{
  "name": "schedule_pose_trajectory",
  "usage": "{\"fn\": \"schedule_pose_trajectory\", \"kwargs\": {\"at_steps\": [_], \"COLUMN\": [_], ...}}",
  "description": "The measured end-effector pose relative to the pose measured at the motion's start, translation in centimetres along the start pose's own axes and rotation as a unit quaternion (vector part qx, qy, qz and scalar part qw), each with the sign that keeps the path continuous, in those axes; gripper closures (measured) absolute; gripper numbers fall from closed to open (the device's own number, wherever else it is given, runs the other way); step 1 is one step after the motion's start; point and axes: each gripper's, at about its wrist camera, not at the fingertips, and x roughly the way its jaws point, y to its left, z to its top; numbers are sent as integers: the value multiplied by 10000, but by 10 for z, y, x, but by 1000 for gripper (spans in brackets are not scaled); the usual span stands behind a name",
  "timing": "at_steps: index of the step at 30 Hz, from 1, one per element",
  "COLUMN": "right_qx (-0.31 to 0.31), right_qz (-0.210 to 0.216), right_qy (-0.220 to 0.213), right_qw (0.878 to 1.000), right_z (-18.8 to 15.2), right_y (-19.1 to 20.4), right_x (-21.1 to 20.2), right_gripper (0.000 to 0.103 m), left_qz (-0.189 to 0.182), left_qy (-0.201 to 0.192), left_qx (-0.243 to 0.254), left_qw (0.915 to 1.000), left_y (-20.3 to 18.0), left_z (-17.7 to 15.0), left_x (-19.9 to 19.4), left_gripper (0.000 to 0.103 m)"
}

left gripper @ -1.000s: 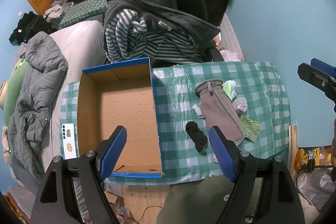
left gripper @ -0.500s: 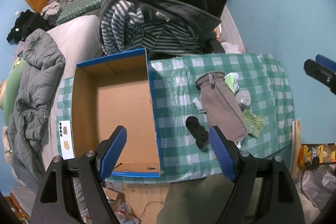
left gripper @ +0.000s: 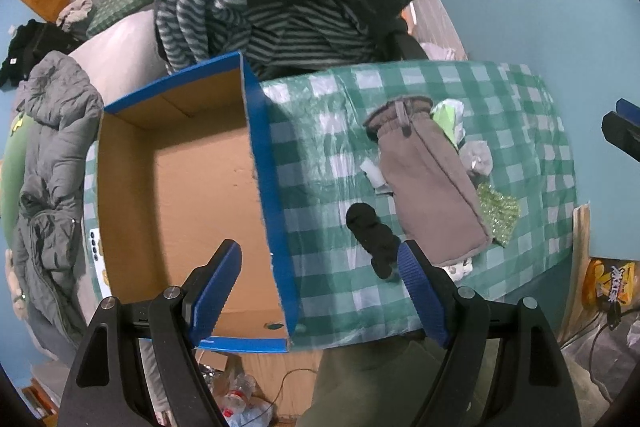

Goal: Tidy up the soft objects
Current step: 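Lower the left tool onto the black sock while the right tool lowers onto the green scrubber pad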

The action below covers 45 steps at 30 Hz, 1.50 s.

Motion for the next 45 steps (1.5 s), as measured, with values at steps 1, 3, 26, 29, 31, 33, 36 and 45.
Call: {"fn": "schedule_pose_trajectory", "kwargs": {"at_steps": [1, 3, 26, 29, 31, 33, 36, 45], "right_qx": [23, 49, 36, 12, -36, -73, -105, -177], "right_qz": [-14, -30, -193, -153, -168, -193, -227, -251], "right_qy": [52, 94, 1045, 1179, 1267, 1353, 1478, 1843], "right_qw": [10000, 9999, 9943, 9929, 9918, 9906, 9887, 9824], "right_z": [-3, -8, -70, -78, -83, -88, -96, -118], "right_y": [-4, -9, -47, -48, -47, -48, -51, -57], "right_x": [5, 10, 112, 126, 134, 142, 152, 177], "right_gripper": [3, 3, 3, 3, 3, 3, 7, 17], "left_qz": [-16, -23, -10, 33, 34, 33, 93, 180], "left_qy": [36, 121, 767, 873, 957, 985, 1052, 1221], "left_qx": [25, 47, 190, 102, 21, -9, -40, -74], "left_qw": [10000, 9999, 9969, 9961, 9954, 9951, 9944, 9923], "left_y": [-3, -7, -40, -40, -38, -39, -39, -44], "left_z": [0, 1, -1, -3, -4, -4, -3, -1], "left_x": [5, 12, 98, 111, 118, 122, 130, 143], "left_gripper": [21, 21, 21, 21, 21, 21, 21, 21]}}
